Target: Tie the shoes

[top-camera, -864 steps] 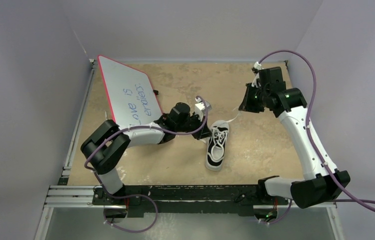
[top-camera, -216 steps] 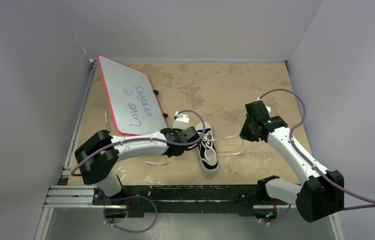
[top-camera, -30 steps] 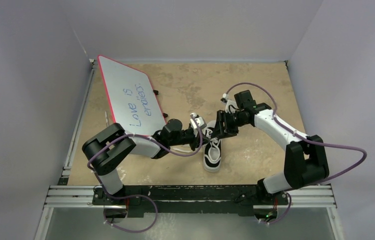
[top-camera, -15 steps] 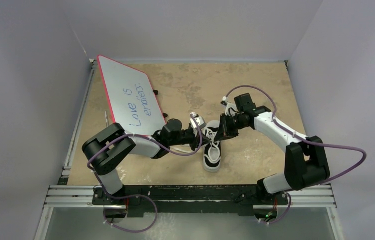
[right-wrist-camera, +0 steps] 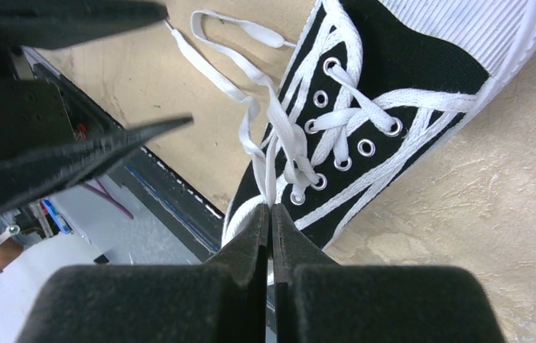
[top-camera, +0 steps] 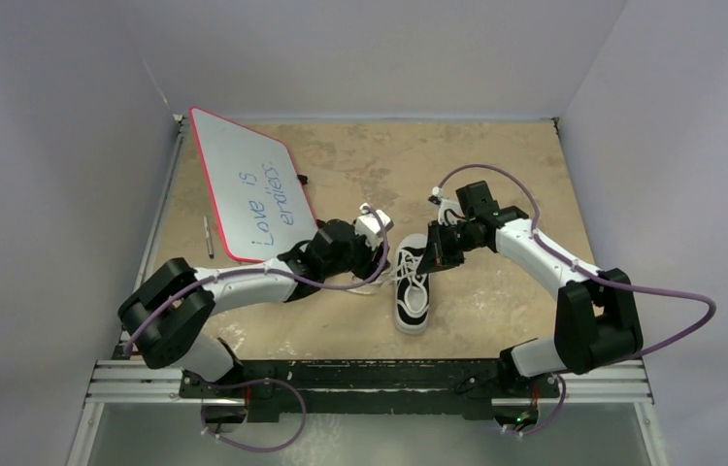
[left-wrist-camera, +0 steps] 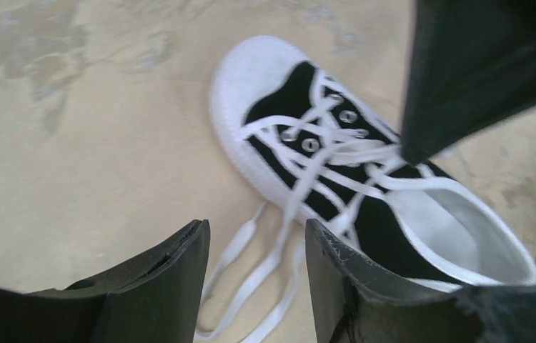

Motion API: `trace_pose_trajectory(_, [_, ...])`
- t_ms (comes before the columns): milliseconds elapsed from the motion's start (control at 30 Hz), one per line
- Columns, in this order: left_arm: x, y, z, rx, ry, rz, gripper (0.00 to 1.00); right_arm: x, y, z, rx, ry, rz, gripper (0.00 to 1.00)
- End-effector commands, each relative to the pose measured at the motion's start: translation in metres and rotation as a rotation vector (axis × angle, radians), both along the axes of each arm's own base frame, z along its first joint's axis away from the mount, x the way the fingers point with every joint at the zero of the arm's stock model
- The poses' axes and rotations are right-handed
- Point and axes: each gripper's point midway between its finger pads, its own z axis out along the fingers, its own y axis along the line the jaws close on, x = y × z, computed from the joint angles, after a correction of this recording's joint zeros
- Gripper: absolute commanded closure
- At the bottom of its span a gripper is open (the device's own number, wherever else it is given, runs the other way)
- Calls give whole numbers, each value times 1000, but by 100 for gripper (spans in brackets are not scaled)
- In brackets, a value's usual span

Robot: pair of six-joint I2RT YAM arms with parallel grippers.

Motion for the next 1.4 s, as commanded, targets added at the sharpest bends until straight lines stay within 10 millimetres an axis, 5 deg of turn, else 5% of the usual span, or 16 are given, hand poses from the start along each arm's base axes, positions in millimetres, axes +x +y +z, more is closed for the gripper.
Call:
trace_pose_trajectory(0, [33,41,-9,211,-3,248,49,3,8,14,57,-43,36,100])
trace_pose_trajectory(267, [50,61,-26,361,-23,357,49,7,11,20,71,-57,59,100])
trace_pose_trajectory(667, [14,46,-55,385,16,350,52,14,12,29,66,-91,88,100])
trace_pose_trajectory(933, [7,56,-71,385,43,390,51,11,13,31,83,-94,91,100])
trace_pose_trajectory(1067, [7,54,-82,400,56,387,62,8,12,28,80,-86,99,100])
trace_pose_trajectory(1167, [6,55,-85,413,71,390,85,10,12,29,78,-92,97,100])
trace_pose_trajectory(1267, [5,53,-69,382,64,386,100,14,14,32,86,-94,91,100])
trace_pose_trajectory(1367, [3,56,-47,369,58,385,100,19,17,36,90,-92,80,100])
